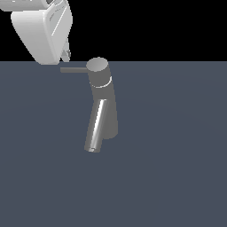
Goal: Turn on the faucet by rotating a designated handle.
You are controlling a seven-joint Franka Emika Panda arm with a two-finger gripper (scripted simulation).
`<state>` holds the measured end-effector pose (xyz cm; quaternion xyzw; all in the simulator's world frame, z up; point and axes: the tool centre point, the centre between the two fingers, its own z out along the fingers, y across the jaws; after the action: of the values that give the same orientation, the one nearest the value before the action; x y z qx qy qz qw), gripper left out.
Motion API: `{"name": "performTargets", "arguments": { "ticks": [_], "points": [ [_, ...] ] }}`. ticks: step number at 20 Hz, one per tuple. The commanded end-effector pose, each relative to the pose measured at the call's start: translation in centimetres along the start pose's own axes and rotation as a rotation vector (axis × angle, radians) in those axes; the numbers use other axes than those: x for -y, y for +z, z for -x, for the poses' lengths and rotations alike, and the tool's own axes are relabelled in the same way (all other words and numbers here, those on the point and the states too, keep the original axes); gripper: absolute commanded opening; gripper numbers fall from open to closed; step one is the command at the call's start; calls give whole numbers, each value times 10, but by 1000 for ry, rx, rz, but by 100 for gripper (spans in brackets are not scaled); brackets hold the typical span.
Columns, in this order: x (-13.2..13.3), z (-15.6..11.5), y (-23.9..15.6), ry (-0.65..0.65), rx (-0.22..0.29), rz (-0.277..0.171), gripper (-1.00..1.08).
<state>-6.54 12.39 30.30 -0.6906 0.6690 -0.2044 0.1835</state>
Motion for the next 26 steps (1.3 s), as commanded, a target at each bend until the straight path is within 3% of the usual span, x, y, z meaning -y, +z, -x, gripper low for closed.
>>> {"name": "performTargets", "arguments": {
  "ticks": [1, 13, 26],
  "points": [
    [5, -1, 6, 37, -11, -9, -100],
    [17, -5, 23, 134, -46, -31, -100],
    [19, -7, 26, 150, -54, -35, -100]
  ]
}}
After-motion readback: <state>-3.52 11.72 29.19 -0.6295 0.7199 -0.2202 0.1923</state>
